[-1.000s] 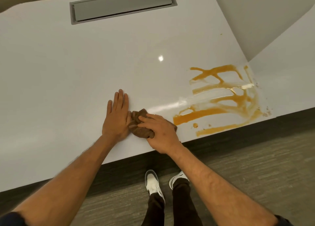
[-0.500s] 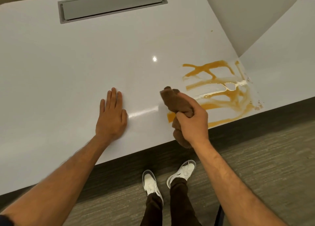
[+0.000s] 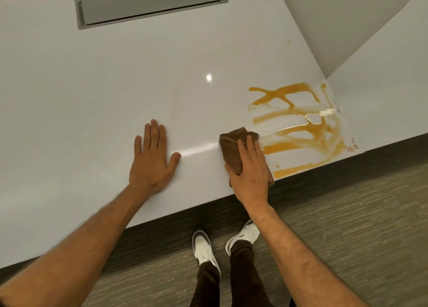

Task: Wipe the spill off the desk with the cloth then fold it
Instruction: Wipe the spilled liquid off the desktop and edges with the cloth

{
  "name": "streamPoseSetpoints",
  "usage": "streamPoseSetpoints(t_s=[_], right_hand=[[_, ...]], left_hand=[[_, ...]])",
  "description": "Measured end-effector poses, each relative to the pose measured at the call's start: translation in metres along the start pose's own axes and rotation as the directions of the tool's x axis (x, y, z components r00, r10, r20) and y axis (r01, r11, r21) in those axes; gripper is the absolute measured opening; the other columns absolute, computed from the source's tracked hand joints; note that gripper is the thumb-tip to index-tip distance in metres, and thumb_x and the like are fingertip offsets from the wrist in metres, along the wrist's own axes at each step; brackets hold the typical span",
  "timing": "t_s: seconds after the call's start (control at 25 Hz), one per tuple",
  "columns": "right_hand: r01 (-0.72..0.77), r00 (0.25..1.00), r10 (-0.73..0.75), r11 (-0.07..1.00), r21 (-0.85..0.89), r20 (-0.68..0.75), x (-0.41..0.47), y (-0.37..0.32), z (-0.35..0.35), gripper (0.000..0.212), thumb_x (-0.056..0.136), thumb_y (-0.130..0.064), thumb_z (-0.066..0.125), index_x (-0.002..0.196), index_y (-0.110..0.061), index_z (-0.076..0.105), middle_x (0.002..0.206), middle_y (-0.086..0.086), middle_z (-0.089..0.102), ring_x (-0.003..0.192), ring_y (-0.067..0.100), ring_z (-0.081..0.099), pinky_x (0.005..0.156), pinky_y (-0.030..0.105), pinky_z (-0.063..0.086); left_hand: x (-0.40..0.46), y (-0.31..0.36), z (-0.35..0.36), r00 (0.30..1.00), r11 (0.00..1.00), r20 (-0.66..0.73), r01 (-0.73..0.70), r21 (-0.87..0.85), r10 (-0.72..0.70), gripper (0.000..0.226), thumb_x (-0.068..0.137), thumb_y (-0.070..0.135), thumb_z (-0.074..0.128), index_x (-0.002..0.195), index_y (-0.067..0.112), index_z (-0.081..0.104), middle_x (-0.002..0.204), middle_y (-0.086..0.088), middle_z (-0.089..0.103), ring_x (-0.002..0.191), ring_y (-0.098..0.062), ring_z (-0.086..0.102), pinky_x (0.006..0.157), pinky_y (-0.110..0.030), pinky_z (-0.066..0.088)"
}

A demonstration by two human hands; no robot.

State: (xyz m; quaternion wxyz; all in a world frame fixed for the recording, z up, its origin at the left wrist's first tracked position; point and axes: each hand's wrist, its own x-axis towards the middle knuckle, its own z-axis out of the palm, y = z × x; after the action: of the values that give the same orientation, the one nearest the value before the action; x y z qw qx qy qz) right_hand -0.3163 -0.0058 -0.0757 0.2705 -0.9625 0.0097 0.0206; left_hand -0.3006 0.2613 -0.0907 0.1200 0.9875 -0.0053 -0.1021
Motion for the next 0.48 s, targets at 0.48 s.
streamPoseSetpoints(t_s=[0.48], right_hand=[[-0.177, 0.970, 0.029, 0.764, 0.620, 0.240, 0.019, -0.057, -0.014, 0.045, 0.100, -0.029, 0.060, 0.143, -0.039, 0.052, 0.125, -0.027, 0.066, 0.119, -0.005, 0.059, 0.108, 0.027, 0.048]], left_hand=[[0.001, 0.000, 0.002, 1.000, 1.000, -0.002, -0.001, 0.026, 0.001, 0.092, 0.098, 0.067, 0.011, 0.165, 0.009, -0.012, 0.174, -0.011, -0.020, 0.161, -0.026, -0.018, 0.131, -0.051, -0.003]])
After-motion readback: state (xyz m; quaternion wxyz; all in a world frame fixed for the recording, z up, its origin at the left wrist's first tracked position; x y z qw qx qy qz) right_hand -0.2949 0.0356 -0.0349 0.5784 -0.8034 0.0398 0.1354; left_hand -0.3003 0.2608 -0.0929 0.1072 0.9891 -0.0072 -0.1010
